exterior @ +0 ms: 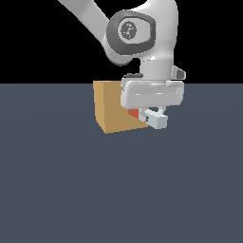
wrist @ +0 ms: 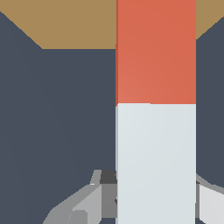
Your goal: Insert the peg into the horizontal hole in a box.
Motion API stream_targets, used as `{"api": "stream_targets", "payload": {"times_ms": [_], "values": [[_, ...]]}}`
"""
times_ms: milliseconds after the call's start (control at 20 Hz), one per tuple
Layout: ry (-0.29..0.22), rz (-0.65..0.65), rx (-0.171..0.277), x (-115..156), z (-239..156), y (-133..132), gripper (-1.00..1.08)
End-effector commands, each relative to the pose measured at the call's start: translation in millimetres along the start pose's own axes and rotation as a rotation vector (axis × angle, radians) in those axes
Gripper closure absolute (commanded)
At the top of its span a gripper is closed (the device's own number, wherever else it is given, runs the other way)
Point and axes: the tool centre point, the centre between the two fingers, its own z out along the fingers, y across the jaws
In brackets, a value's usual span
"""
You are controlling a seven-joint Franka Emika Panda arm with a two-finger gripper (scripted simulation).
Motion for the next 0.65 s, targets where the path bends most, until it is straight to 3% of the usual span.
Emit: {"api": "stream_targets", "payload": {"times_ms": [0, 300, 600], "values": [[0.000, -0.002, -0.003, 20, -2, 1, 1.08], [-0.001, -0.003, -0.005, 66, -3, 1, 1.08], [-0.001, -0.003, -0.005, 83, -3, 1, 1.08]]}}
